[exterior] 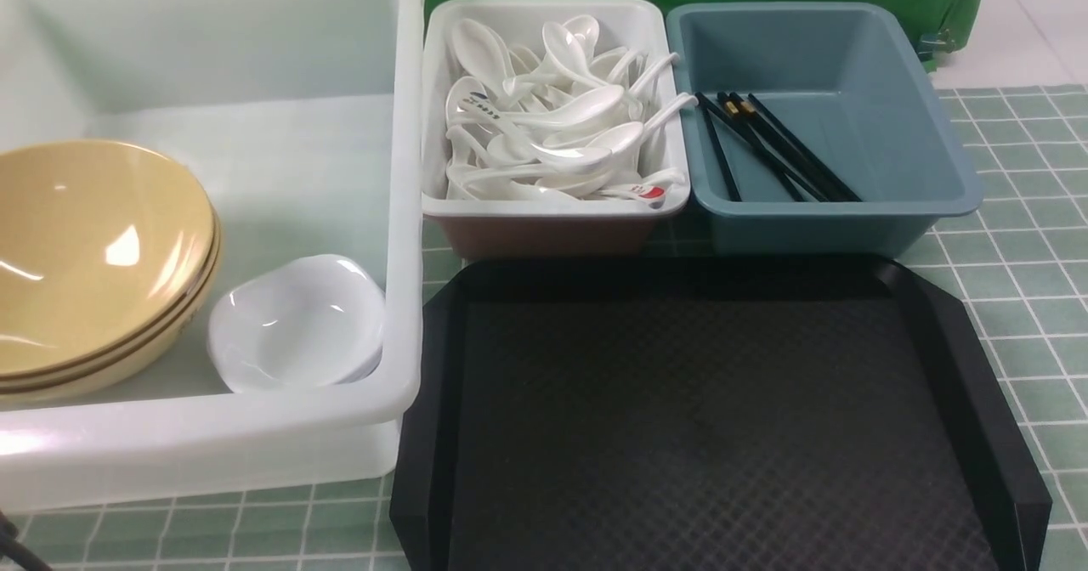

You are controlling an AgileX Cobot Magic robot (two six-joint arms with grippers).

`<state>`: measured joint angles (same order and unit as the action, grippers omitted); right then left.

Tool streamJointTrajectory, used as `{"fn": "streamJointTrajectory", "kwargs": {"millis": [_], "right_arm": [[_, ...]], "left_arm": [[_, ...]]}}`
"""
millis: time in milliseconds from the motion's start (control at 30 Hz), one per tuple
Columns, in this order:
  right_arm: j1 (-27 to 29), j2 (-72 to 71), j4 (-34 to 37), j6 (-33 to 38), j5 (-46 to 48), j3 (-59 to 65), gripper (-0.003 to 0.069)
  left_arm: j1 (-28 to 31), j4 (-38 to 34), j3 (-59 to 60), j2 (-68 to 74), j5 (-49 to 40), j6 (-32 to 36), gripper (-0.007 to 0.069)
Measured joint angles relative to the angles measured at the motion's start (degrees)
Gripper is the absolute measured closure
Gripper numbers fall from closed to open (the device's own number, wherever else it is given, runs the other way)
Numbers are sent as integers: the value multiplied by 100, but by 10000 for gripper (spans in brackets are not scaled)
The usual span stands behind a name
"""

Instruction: On blue table put chopsticks spoon bowls plates into blue grey white boxes.

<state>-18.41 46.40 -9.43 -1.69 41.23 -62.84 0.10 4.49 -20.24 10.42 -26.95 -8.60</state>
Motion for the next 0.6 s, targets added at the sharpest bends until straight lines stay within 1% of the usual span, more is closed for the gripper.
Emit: {"fn": "streamJointTrajectory", "kwargs": {"millis": [33, 133, 167, 200, 233, 267, 333, 367, 467, 600], "right_arm": [[0, -273, 123, 4, -303, 360, 622], [0, -1269, 743, -2, -1546, 2260, 622], [0, -1328, 783, -2, -1714, 2481, 622], [0, -1797, 1041, -2, -2292, 3209, 622], [0, -2094, 1135, -2, -2561, 3666, 622], [0, -2153, 1148, -2, -2561, 3751, 622], [0, -2907, 1230, -2, -2915, 4688, 622], [0, -2959, 1230, -2, -2927, 4688, 622], [0, -3744, 1257, -128, -3125, 5500, 621], [0, -4091, 1263, -290, -3215, 5925, 621]], "left_arm": [[0, 0, 0, 0, 0, 0, 623], [0, 0, 0, 0, 1, 0, 623], [0, 0, 0, 0, 1, 0, 623], [0, 0, 0, 0, 6, 0, 623], [0, 0, 0, 0, 6, 0, 623], [0, 0, 0, 0, 6, 0, 623], [0, 0, 0, 0, 6, 0, 623], [0, 0, 0, 0, 6, 0, 623], [0, 0, 0, 0, 6, 0, 623], [0, 0, 0, 0, 6, 0, 623]]}}
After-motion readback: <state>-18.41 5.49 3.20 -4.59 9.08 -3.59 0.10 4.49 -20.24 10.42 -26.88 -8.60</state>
